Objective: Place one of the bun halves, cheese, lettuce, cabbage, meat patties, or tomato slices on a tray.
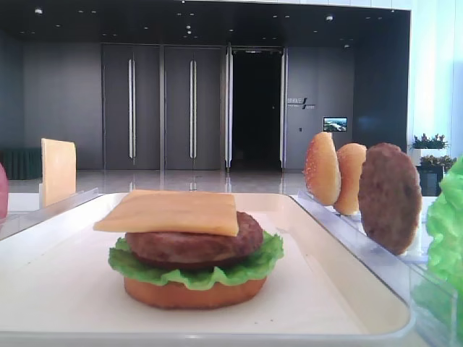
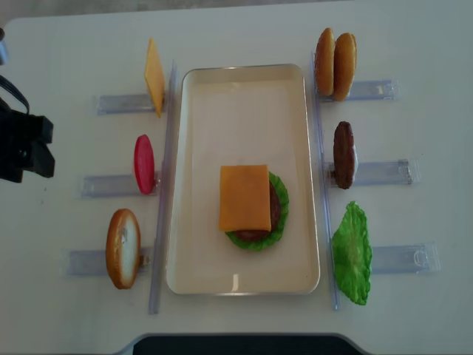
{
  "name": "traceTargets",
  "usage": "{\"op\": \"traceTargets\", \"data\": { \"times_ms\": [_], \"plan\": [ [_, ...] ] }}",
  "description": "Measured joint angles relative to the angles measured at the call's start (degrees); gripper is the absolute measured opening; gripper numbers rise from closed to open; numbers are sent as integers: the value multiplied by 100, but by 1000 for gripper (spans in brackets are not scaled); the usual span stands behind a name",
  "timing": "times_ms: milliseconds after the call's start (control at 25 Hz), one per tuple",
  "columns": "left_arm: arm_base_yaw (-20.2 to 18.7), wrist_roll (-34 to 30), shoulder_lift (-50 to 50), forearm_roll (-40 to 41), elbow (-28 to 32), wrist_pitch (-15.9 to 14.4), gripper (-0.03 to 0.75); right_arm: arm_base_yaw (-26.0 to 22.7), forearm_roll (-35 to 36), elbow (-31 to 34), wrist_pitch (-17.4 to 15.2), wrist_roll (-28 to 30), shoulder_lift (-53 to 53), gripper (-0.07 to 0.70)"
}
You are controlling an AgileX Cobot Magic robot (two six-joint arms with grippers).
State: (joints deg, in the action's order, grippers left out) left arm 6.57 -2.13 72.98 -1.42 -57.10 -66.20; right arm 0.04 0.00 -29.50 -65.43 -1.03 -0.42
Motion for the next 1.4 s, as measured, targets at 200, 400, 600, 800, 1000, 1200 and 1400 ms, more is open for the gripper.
{"op": "traceTargets", "data": {
  "times_ms": [200,400,600,800,1000,1200,1400],
  "plan": [
    [0,-14,-300,0,125,-47,365,0,0,0,0,0,0,414],
    [11,-108,-1112,-143,696,73,357,0,0,0,0,0,0,414],
    [11,-206,-2315,-217,1382,181,356,0,0,0,0,0,0,414],
    [11,-367,-3698,-217,1837,296,349,0,0,0,0,0,0,414],
    [11,-411,-4701,-217,2389,436,347,0,0,0,0,0,0,414],
    [11,-417,-5390,-217,2778,448,324,0,0,0,0,0,0,414],
    [11,-429,-5878,-217,2844,449,297,0,0,0,0,0,0,414]
  ]
}}
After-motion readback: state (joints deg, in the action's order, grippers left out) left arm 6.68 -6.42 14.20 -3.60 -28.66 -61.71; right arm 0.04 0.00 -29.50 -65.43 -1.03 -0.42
